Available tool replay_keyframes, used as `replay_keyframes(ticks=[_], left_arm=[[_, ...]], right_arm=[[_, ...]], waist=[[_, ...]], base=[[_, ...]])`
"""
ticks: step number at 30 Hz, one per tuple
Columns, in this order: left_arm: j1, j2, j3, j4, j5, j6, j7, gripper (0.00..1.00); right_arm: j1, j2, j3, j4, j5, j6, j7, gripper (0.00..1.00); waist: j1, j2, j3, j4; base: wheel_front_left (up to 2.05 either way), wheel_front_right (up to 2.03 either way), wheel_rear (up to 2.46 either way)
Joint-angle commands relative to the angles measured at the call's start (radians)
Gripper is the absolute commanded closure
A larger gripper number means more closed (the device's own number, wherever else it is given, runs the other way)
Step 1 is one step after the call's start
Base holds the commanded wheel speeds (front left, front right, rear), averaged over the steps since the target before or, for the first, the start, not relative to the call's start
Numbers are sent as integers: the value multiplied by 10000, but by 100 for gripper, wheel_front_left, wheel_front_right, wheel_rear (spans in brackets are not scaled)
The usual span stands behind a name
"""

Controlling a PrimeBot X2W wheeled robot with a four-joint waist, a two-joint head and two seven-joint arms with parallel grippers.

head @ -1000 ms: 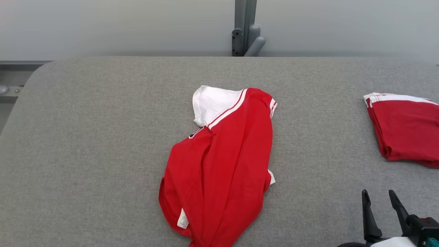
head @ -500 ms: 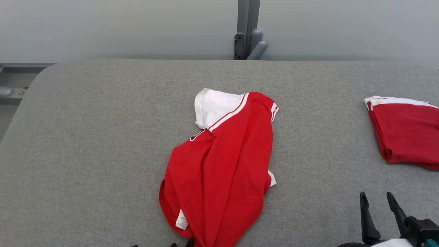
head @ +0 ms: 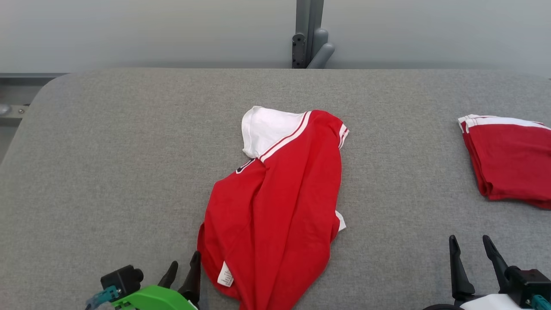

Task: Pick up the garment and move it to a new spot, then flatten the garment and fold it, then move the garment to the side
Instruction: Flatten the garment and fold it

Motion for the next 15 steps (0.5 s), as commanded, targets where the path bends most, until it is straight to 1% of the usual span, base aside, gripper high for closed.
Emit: replay_keyframes(ticks=[1, 7, 10, 11, 12, 13, 15], left_arm=[[-231, -77, -78, 143, 127, 20, 103, 0], [-832, -257, -413, 971, 278, -6, 619, 0], [-988, -230, -603, 1446, 383, 22, 858, 0], [-1039, -221, -644, 1594, 413, 31, 899, 42], [-1085, -238, -657, 1741, 403, -7, 918, 68], [-1120, -269, -661, 1865, 382, -85, 940, 100], [-1192, -290, -624, 2045, 285, -231, 965, 100]], right_arm=[[-110, -27, 21, 22, -49, -15, -16, 0], [-210, -27, 42, -13, -60, -15, -16, 0], [-198, -27, 14, -32, -55, -15, -16, 0], [-196, -27, -4, -36, -52, -15, -16, 0], [-205, -26, -12, -37, -42, -15, -16, 0], [-218, -26, -19, -38, -33, -15, -16, 0], [-240, -26, -20, -23, -21, -15, -16, 0]], waist=[[0, 0, 41, -58], [0, 0, 162, -333], [0, 0, 221, -448], [0, 0, 240, -476], [0, 0, 257, -498], [0, 0, 271, -520], [0, 0, 284, -557]], base=[[0, 0, 0], [0, 0, 0], [0, 0, 0], [0, 0, 0], [0, 0, 0], [0, 0, 0], [0, 0, 0]])
